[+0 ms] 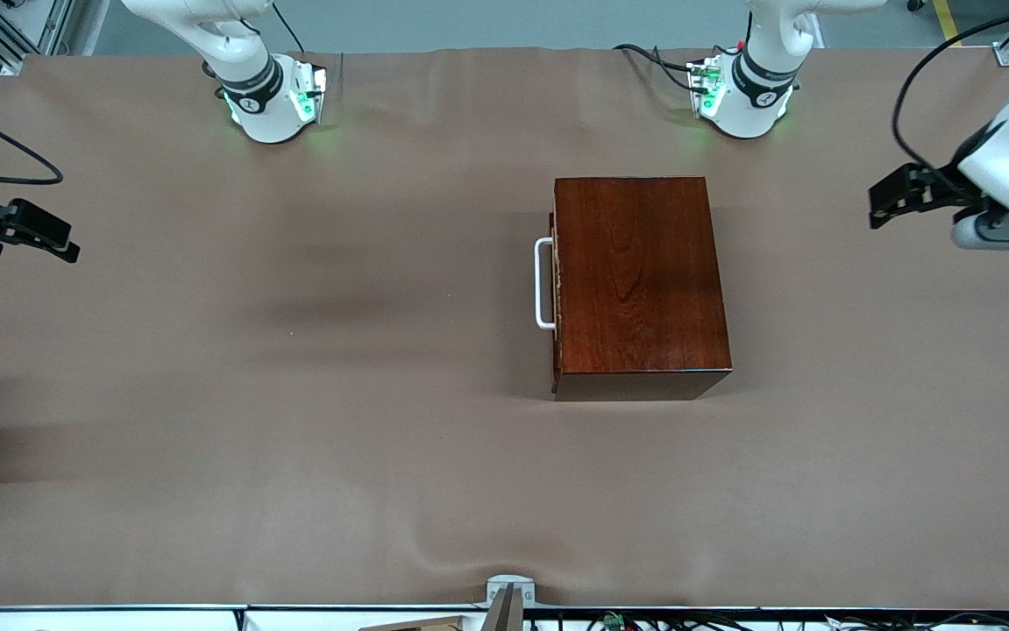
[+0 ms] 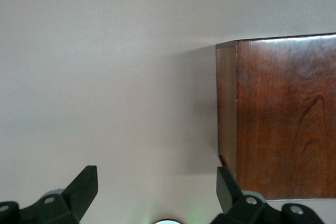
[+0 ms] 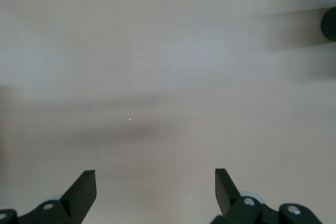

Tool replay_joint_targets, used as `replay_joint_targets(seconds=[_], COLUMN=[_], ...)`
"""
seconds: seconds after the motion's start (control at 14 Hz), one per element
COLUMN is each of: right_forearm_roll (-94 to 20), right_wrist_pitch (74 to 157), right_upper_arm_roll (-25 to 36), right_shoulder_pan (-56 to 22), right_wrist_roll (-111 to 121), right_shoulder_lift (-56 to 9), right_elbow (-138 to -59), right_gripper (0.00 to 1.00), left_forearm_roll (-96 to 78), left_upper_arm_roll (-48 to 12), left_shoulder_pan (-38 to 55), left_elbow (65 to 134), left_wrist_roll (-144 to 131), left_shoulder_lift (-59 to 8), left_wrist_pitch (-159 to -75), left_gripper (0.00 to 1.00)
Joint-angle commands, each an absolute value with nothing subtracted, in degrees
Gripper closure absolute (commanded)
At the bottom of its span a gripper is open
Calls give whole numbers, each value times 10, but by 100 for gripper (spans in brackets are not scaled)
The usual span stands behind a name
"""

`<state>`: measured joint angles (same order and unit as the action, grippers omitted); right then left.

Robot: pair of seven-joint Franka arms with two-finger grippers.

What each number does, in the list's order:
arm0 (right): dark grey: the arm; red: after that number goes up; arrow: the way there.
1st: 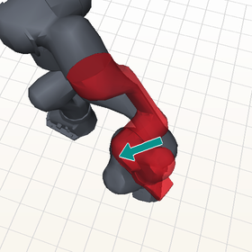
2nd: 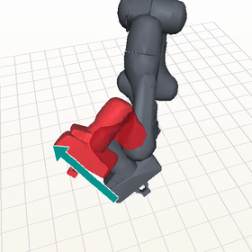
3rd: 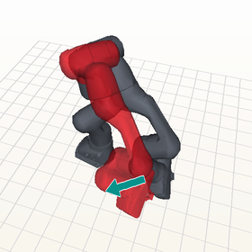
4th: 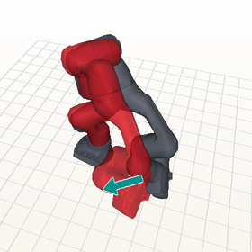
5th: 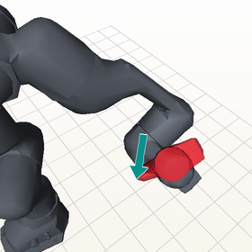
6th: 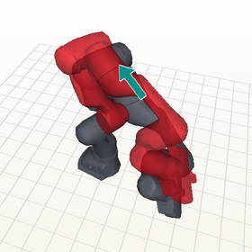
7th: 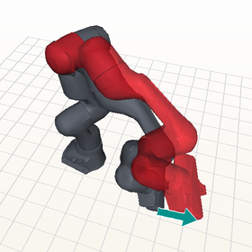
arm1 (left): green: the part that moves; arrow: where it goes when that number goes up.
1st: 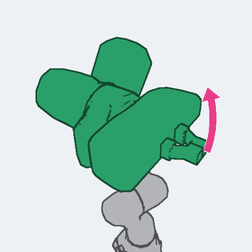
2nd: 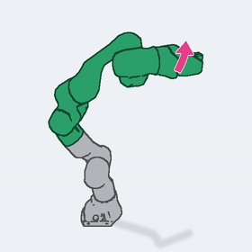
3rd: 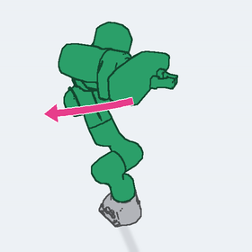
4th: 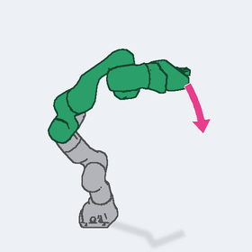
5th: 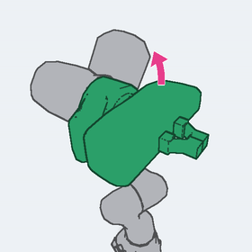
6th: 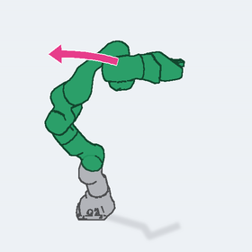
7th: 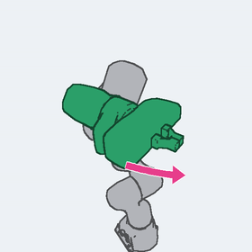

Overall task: Open drawer, take yellow block, close drawer
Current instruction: 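Move the left gripper from rest over the wooden box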

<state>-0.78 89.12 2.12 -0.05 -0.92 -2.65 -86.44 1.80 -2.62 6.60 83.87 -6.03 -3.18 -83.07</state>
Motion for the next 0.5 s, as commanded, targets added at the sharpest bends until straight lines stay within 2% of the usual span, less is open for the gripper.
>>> replay_joint_targets(seconds=[0.0,0.43], right_forearm_roll=[-14,-14], right_wrist_pitch=[893,893], right_upper_arm_roll=[14,14], right_shoulder_pan=[10,10], right_wrist_roll=[-8,-8], right_shoulder_lift=[-20,-20], right_elbow=[-868,-868], right_gripper=[0,0], left_forearm_roll=[4,-18], left_upper_arm_roll=[-25,-37], left_shoulder_pan=[85,155], left_elbow=[819,769], left_wrist_roll=[-115,-275], left_shoulder_lift=[-52,-97], left_wrist_pitch=[-827,-830], left_gripper=[0,0])
